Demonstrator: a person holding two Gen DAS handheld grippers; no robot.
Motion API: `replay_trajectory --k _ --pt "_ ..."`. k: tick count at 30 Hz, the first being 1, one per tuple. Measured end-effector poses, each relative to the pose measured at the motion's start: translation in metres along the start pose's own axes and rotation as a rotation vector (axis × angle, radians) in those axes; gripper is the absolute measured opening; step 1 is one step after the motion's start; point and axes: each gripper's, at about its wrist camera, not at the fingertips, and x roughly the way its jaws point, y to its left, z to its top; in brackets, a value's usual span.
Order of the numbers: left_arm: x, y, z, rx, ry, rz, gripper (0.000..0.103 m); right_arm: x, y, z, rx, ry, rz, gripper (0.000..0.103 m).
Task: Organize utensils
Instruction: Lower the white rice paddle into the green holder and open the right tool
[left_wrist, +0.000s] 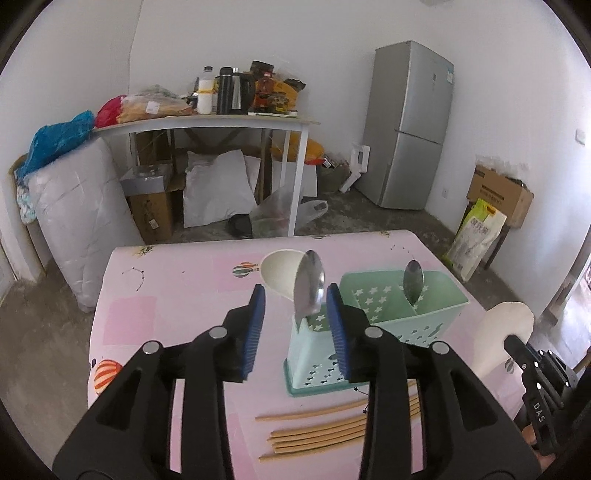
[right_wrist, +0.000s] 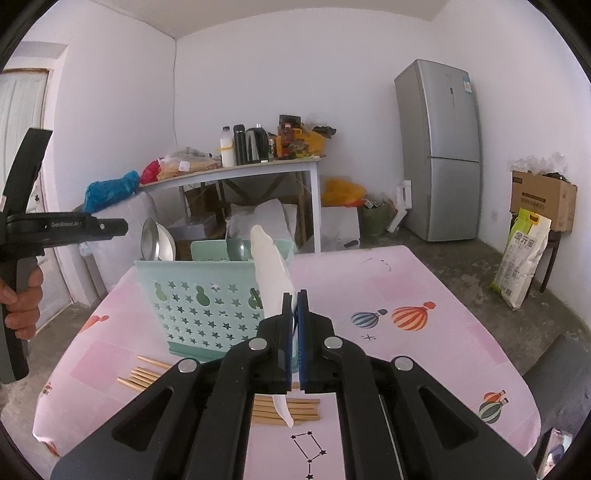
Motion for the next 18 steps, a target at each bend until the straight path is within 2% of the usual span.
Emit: replay_trajectory --k 7,14,18 --pt "-0.004 0.013 -0.009 -0.048 -0.003 -0.023 0.046 -0.011 -0.008 0.023 0.036 -0.045 0.063 0.002" --pt "-0.004 0.019 -0.015 -0.060 0.007 -0.076 0.053 -0.013 -0.041 0.081 0.181 -0.160 0.190 0.002" --pt "-0.003 0.013 -0.019 -0.048 0.009 -0.114 0.055 -0.003 -0.044 0.106 0.200 -0.219 0.222 0.002"
